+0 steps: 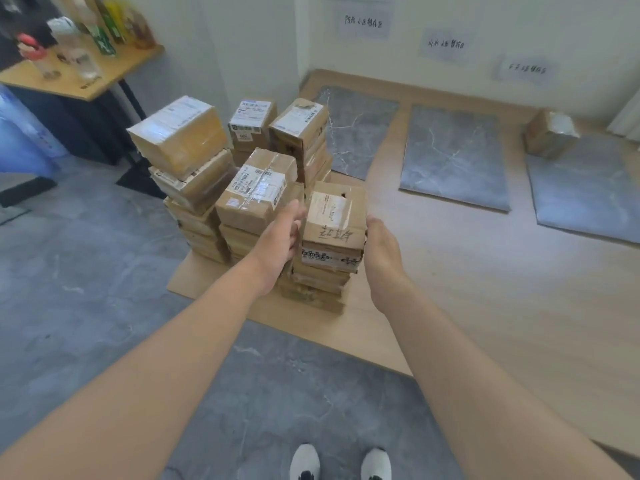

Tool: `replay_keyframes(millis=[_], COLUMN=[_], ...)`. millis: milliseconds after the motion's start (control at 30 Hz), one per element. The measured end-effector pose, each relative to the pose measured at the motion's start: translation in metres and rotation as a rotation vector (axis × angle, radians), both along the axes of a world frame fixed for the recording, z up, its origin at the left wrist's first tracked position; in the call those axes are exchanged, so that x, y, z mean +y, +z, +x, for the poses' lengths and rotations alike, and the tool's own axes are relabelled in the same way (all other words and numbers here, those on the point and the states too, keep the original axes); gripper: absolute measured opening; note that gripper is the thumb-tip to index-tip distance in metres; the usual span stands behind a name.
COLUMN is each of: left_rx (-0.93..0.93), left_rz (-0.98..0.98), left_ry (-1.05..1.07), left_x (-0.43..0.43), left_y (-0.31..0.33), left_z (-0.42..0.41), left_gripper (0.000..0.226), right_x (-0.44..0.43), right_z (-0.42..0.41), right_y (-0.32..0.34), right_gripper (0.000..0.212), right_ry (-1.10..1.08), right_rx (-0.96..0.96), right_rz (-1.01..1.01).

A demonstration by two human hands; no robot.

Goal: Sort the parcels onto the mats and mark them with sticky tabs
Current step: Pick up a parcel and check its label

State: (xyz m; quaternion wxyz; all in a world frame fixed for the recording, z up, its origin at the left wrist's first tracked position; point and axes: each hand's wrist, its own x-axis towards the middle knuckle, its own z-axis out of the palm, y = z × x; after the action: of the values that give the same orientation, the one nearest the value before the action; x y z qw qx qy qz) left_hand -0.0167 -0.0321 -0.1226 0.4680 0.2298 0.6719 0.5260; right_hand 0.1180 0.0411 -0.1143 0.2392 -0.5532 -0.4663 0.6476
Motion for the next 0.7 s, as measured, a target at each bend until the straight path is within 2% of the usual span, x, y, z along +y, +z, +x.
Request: replay_keyframes(millis=[167,367,700], left_rx=[-0.016,0.001,0.007], left_rz=[0.025,0.087,0.167], left_ry=[0.009,-0.038,-0.197], left_x=[0.010,0.035,0.096], left_y=[0.003,0.034,0.067], left_z=[0.005,0.021,0.124], left_gripper=[0.042,0.056,0.057], right_x=[0.005,0.025,0.065], right_z=[0.001,0.027,0.142], right_y=[0.002,0.032,0.069], right_gripper=[0.045,0.037,0.040], right_ry=[-0.042,-0.136,-0.270], right_rx=[0.021,0.099,0.182], right_rz=[0.003,0.122,0.200])
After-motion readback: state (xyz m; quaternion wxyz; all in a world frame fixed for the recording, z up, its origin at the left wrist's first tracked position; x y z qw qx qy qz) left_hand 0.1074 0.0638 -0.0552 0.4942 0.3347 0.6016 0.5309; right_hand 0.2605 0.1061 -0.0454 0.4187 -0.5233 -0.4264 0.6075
